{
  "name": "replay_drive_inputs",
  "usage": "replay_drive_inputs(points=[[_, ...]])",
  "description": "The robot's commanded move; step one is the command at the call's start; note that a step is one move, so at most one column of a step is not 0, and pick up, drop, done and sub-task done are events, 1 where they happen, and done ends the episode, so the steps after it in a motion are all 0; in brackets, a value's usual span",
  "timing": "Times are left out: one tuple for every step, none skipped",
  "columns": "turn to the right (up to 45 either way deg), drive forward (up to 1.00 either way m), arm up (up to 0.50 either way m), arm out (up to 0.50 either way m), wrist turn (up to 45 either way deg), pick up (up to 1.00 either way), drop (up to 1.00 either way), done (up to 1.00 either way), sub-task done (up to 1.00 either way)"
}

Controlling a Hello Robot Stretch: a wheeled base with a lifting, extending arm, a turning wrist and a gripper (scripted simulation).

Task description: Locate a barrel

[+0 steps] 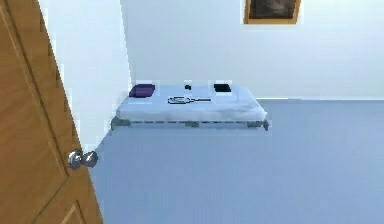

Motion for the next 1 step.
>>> replay_drive_inputs(points=[[0.0,0.3,0.0,0.0,0.0,0.0,0.0,0.0,0.0]])
